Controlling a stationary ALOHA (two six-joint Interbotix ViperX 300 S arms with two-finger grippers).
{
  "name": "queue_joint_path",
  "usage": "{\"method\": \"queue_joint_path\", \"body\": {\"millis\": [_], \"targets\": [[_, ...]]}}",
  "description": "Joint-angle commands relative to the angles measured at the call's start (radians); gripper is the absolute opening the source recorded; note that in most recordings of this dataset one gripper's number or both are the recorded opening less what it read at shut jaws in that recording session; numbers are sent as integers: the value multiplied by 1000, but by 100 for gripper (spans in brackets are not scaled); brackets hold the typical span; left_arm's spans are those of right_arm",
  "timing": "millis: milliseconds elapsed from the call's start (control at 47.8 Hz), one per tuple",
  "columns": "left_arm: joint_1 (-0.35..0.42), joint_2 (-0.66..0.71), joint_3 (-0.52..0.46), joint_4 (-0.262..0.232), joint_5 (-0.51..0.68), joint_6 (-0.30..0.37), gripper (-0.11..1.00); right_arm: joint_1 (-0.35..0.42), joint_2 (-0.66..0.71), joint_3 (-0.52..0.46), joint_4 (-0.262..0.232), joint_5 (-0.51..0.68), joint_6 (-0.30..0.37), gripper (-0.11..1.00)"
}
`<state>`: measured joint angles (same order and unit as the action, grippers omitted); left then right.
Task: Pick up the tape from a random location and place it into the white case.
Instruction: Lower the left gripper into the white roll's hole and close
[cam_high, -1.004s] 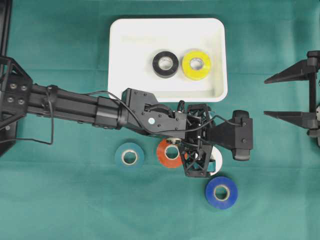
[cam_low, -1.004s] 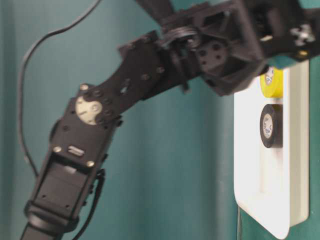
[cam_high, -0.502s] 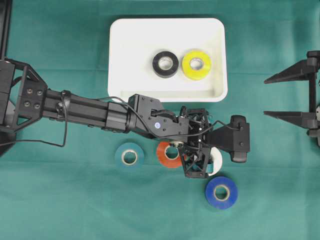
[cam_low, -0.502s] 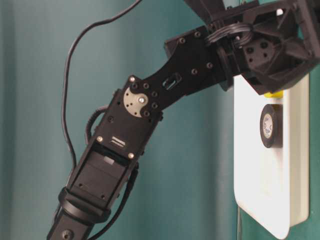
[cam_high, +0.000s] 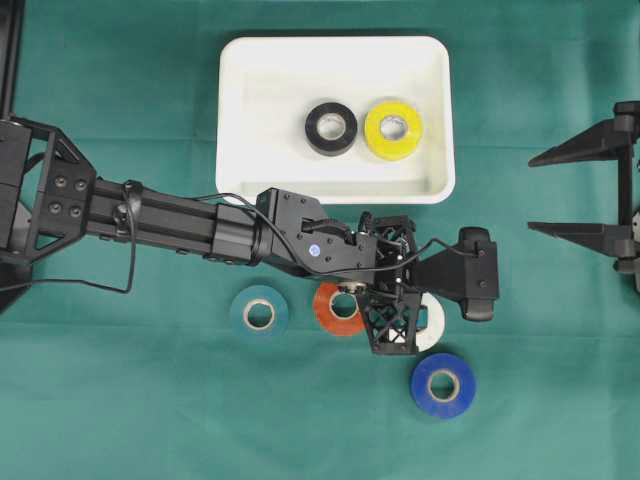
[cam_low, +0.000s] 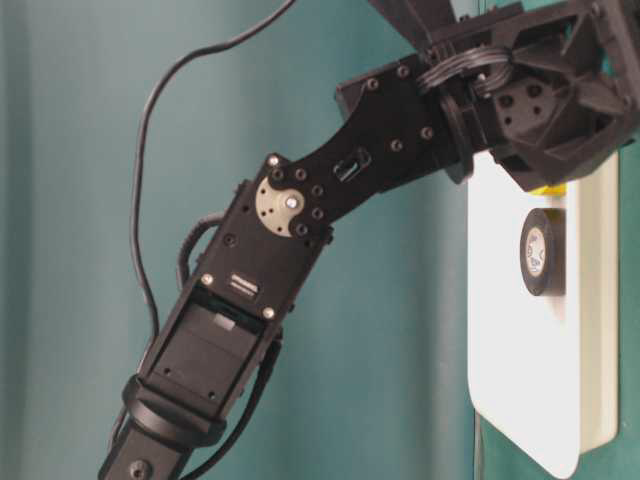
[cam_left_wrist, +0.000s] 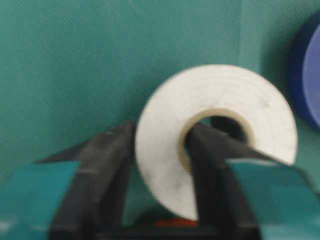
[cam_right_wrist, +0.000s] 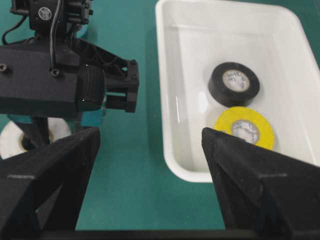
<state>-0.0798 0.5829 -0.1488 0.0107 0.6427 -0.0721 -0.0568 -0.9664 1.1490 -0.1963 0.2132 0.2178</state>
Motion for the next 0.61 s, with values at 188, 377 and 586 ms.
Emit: {"method": "queue_joint_path", "body": {"millis": [188,377,586], "targets": [[-3,-28,-9,2,0,-2,25,-2,8,-23,-8,2,-2,82],[-14,-38,-21,2,20,-3,25,-2,8,-25,-8,0,0,82],[-20,-87,-51,2,64,-3,25,-2,6,-26,-8,0,2,82]]}}
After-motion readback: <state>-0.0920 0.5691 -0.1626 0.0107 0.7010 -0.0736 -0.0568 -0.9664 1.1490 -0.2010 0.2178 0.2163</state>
